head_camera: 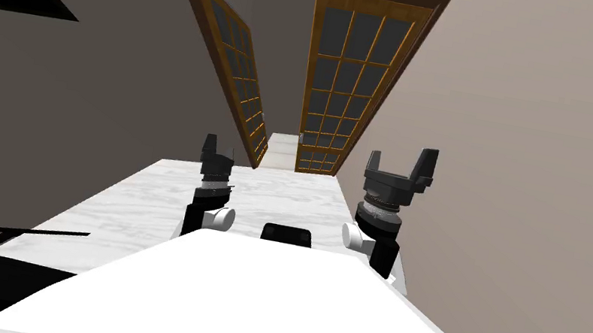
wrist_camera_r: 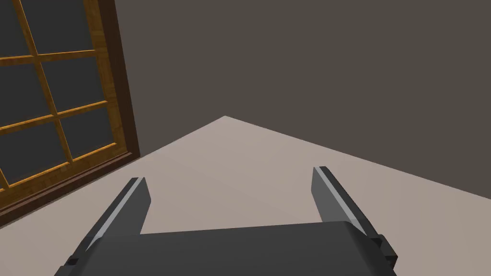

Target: Push the door open

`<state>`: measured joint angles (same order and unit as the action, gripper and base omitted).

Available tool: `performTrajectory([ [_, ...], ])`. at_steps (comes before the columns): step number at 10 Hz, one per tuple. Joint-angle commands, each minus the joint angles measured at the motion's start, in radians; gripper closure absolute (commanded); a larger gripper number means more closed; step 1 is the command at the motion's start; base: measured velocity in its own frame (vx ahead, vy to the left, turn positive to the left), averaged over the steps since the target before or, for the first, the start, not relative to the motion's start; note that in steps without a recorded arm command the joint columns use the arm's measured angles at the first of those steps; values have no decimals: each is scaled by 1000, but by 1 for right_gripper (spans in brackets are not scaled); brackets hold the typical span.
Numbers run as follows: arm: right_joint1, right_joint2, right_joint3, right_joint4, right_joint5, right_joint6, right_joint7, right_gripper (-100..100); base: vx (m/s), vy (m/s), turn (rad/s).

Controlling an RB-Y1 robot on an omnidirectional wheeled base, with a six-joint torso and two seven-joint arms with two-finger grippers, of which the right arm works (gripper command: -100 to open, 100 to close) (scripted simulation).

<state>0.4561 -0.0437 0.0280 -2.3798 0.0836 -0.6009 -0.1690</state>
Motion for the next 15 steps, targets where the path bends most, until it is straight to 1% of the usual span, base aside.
performTrajectory([
  [1,4,-9,0,30,-26,-14,-23,-100,59,15,216],
  [2,6,-12,-1,43,-38,-21,-34,-100,123,13,218],
  [6,16,-29,-2,121,-106,-58,-94,-100,167,-8,184],
  [9,25,-40,-3,193,-169,-92,-150,-100,163,9,216],
  [10,26,-41,-3,205,-180,-98,-159,-100,151,-16,169],
  [11,30,-44,-3,234,-204,-111,-181,-100,128,-15,204],
  [13,34,-47,-4,262,-229,-124,-203,-100,102,-9,159],
  [14,37,-50,-4,290,-254,-138,-225,-100,124,-27,246],
  [15,39,-51,-4,305,-267,-145,-237,-100,134,-33,173],
])
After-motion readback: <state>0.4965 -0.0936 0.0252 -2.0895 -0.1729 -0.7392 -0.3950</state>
